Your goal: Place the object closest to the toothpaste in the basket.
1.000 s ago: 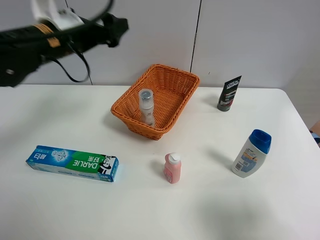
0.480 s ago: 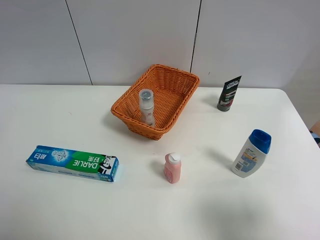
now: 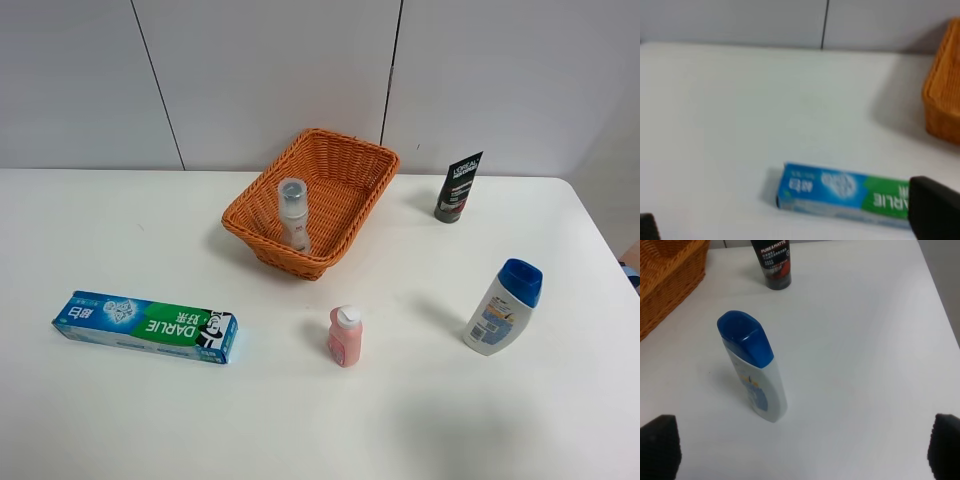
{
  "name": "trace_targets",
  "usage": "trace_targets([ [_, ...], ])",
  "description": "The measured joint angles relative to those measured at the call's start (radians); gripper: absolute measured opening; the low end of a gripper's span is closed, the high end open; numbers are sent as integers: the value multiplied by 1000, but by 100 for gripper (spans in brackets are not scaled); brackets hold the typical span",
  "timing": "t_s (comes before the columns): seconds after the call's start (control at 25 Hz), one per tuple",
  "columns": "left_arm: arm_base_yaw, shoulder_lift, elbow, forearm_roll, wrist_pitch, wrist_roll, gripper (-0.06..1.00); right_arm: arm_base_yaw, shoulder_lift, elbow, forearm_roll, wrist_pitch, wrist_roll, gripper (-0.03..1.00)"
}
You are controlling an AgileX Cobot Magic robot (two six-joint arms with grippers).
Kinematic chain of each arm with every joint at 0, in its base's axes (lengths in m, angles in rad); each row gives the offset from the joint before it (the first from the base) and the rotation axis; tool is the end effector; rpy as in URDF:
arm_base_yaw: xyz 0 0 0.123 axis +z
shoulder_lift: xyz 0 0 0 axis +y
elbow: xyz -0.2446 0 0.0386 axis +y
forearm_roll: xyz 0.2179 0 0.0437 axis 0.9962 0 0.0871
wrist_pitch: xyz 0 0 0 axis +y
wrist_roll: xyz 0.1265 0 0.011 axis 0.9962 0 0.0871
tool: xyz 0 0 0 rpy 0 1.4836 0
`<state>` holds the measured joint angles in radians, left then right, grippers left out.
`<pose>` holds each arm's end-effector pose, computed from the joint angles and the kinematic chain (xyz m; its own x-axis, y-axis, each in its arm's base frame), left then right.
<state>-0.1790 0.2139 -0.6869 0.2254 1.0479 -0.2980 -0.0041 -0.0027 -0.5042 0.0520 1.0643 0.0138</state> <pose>0.0574 0.0146 0.2936 -0.4447 -0.1019 -0.8898 -0.0773 0.9942 -0.0752 0.0377 0.0056 0.2475 -0.4536 0.0409 -0.8903 -0.0187 0.9983 0.0554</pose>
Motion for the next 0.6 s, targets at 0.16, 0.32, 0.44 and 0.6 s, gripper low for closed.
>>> trace_targets([
  [0.16, 0, -88, 109, -26, 3, 23, 99, 0, 0, 0, 0, 0, 0, 99],
  [0.32, 0, -150, 173, -86, 13, 91, 99, 0, 0, 0, 0, 0, 0, 99],
  [0.44, 0, -168, 177, -133, 11, 156, 99, 0, 0, 0, 0, 0, 0, 99],
  [0.6, 0, -169, 178, -158, 10, 196, 99, 0, 0, 0, 0, 0, 0, 99],
])
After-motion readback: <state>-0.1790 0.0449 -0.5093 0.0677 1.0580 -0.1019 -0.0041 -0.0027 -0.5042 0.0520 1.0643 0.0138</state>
